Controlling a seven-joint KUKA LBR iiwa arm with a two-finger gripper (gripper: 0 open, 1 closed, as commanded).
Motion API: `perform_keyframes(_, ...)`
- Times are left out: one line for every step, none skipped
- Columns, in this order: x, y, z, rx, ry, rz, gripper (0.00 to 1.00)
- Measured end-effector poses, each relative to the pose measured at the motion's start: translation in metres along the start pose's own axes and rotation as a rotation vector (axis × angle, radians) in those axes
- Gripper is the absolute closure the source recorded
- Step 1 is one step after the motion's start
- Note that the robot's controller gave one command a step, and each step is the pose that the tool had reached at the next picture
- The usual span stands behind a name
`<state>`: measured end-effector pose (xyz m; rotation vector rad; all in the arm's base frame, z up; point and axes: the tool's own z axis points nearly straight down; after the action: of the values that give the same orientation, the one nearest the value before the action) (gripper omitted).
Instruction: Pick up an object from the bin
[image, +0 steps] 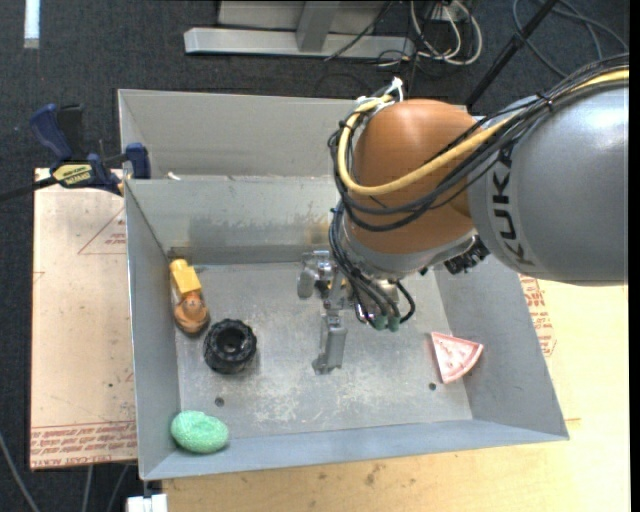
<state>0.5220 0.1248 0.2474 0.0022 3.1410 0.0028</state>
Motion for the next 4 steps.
perform_keyframes(0.0, 0.0, 0.0, 0.0, 0.0, 0.0, 0.0)
perform_keyframes(-0.02, 0.041, 0.053, -0.001, -0.009, -0.05, 0.0)
perform_keyframes(-0.018, 0.064, 0.099, 0.0, 0.004, -0.037, 0.0)
perform_keyframes(-0.034, 0.068, 0.109, 0.001, -0.002, -0.171, 0.0)
